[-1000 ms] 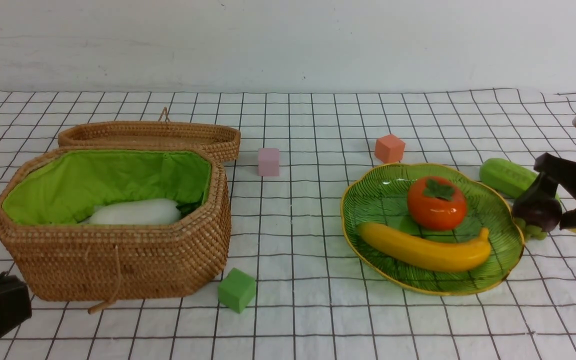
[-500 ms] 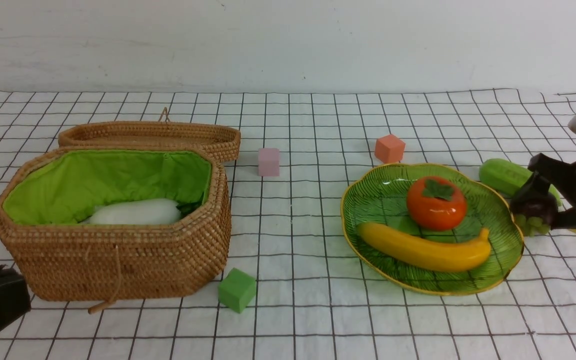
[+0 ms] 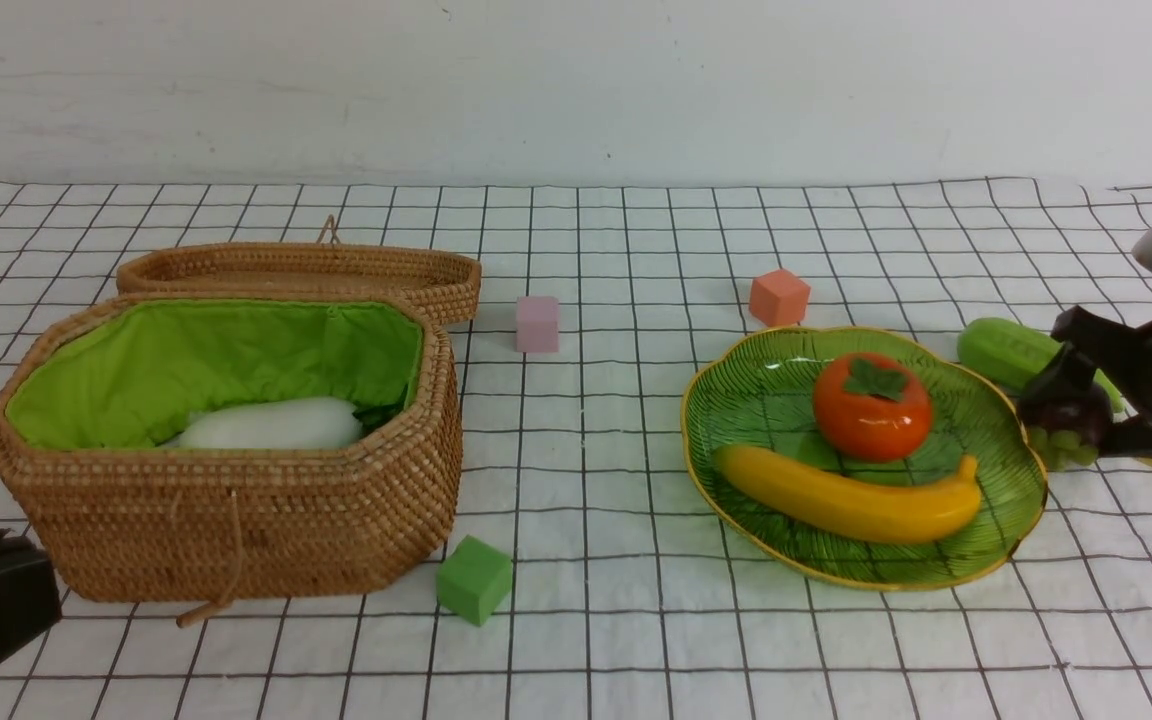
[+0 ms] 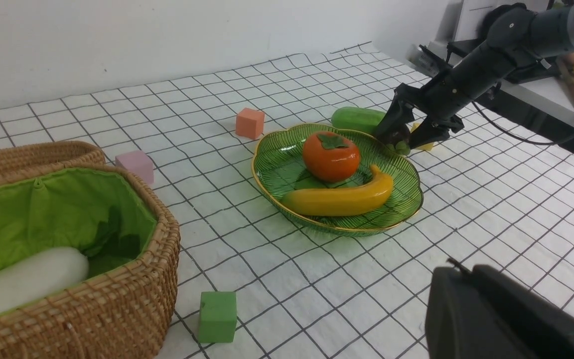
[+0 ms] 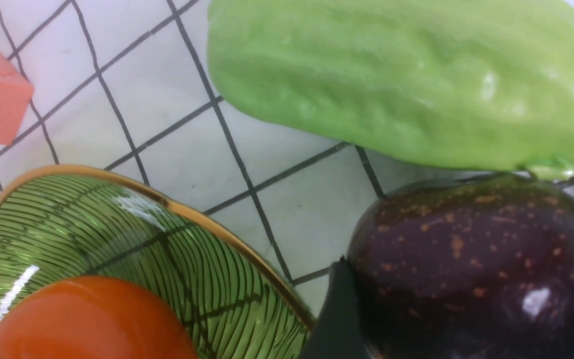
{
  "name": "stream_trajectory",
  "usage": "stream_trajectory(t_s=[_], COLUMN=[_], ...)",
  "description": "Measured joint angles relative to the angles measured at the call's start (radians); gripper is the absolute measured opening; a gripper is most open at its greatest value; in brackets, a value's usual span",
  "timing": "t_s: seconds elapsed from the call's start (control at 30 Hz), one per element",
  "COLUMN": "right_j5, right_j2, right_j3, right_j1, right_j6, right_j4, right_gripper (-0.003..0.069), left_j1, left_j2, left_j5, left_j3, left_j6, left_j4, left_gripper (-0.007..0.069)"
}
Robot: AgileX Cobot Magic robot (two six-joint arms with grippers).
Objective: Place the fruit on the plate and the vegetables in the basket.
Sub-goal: Use the right arm to grab a mangosteen and put it into the right plate
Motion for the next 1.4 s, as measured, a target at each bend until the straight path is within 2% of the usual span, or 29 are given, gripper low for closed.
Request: stream_trajectory(t_s=[0.37, 0.63, 0.8, 0.93, 0.97, 1.03, 1.17, 1.3, 1.37, 1.4], right_j5=[0.0, 0.053, 0.12, 0.096, 0.092, 0.029, -0.087, -0.151, -0.174, -0.174], right_j2=[-0.006, -0.134, -0.236, -0.282, -0.282, -0.261, -0.204, -0.161, -0.135, -0.135], right_j3=[0.0, 0.012, 0.012, 0.012, 0.012, 0.012, 0.012, 0.012, 0.012, 0.012], right_j1=[0.0, -0.001, 0.024, 0.207, 0.217, 0.334, 0.454, 0.488, 0.496, 0.496], right_j6=[0.0, 0.0, -0.021, -0.238, -0.248, -0.373, -0.492, -0.52, -0.524, -0.524], right_j4=[-0.003, -0.15, -0.108, 0.079, 0.079, 0.146, 0.166, 0.168, 0.168, 0.168], right_gripper=[0.0574, 0.0574, 0.0574, 0.0574, 0.0574, 0.0574, 0.0574, 0.0575, 0.0638, 0.0638], left_j1=[0.0, 0.0, 0.0, 0.0, 0.0, 0.0, 0.0, 0.0, 0.0, 0.0], left_j2=[0.0, 0.0, 0.0, 0.0, 0.0, 0.0, 0.0, 0.0, 0.0, 0.0], left_j5=[-0.001, -0.002, -0.022, -0.043, -0.045, -0.054, -0.081, -0.092, -0.092, -0.092], left_j3=[0.0, 0.0, 0.0, 0.0, 0.0, 0.0, 0.0, 0.0, 0.0, 0.0], left_j6=[0.0, 0.0, 0.0, 0.0, 0.0, 0.003, 0.021, 0.026, 0.028, 0.028], left_j4=[0.001, 0.001, -0.007, -0.007, -0.007, -0.007, -0.008, -0.011, -0.022, -0.024], left_gripper=[0.0026, 0.0026, 0.0026, 0.0026, 0.0026, 0.0026, 0.0026, 0.0026, 0.0026, 0.0026])
